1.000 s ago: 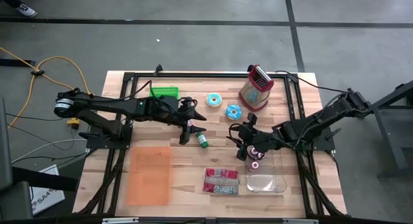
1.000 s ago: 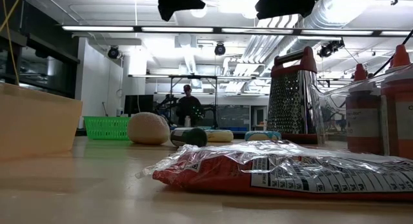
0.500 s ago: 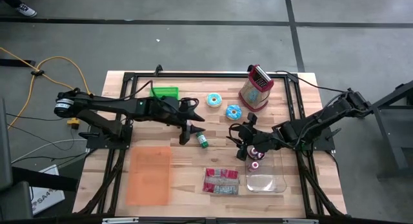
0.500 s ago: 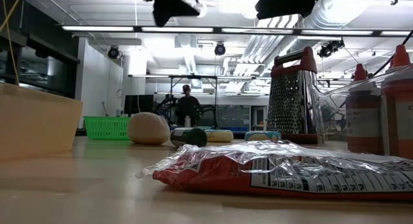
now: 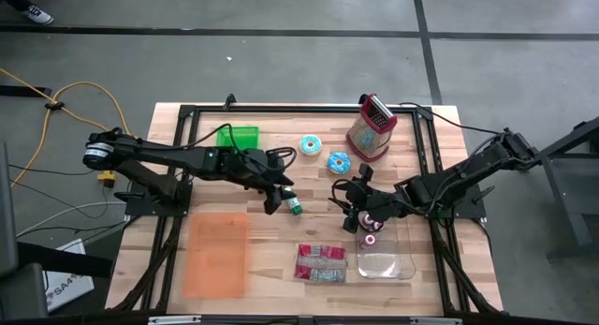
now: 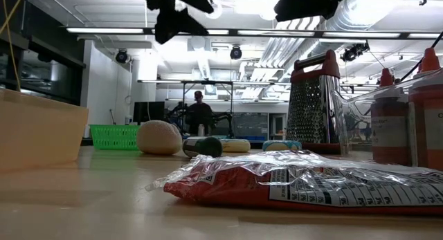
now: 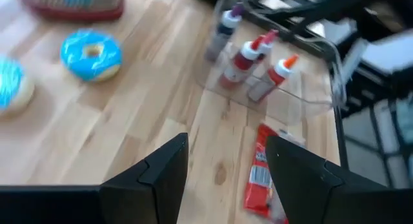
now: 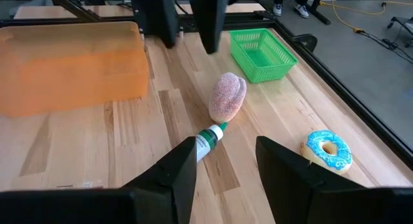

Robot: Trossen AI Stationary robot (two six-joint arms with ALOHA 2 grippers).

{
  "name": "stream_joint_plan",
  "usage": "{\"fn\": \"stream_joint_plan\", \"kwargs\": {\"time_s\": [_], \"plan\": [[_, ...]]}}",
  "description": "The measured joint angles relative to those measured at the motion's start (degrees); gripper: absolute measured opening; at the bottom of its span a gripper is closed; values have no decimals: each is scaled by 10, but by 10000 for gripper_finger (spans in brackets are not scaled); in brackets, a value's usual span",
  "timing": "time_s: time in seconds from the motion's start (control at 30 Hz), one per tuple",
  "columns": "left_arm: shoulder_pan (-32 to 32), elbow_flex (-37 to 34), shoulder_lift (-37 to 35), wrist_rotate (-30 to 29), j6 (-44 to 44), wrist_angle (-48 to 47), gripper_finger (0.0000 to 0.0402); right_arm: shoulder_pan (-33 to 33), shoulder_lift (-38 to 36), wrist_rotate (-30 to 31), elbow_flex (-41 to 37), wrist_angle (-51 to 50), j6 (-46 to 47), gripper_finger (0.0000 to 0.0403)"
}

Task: Pick & Place Food Item
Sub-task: Put the green paint bottle into the transparent bin

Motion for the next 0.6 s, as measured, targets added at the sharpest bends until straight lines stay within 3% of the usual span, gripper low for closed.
{"fn": "stream_joint_plan", "kwargs": {"time_s": [0.13,0.37,0.6], "plan": [[-1,0,3,-37,-76,-7,199,2,0,0,0,-14,-4,149],[-17,0,18,-169,-182,-82,199,3,0,3,0,-69,-6,149],[-18,0,70,-174,-272,-80,199,1,0,2,0,-81,-6,149]]}}
